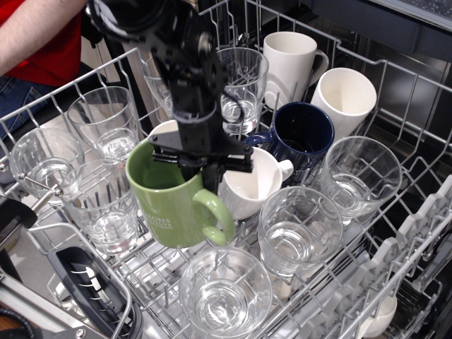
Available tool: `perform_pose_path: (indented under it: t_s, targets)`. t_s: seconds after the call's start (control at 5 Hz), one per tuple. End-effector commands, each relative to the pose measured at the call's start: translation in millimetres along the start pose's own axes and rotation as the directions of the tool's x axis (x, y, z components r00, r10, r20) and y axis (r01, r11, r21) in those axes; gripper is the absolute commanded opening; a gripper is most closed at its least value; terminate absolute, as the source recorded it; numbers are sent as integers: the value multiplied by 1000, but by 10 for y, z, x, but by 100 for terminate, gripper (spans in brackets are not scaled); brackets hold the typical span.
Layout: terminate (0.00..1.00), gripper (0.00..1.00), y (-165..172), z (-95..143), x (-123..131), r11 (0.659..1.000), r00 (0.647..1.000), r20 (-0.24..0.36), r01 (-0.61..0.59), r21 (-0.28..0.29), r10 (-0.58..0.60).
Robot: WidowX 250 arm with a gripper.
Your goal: Pick up green mug
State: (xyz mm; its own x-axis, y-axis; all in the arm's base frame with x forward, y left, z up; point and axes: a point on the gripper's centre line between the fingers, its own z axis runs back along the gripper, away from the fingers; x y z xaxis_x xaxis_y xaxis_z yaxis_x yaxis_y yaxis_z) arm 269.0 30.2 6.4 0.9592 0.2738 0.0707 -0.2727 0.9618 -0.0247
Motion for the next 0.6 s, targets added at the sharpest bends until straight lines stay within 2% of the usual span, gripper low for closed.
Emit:
perform_pose_path:
  t_s: [0.0, 0.2, 0.4]
  targets:
    - [0, 0, -206, 753, 178, 1000, 1000, 21, -16, -6, 16]
    - [0, 0, -265, 958, 135, 1000, 1000, -7, -16, -8, 16]
    - [100, 0, -282, 1090, 128, 998, 1000, -29, 14, 56, -12]
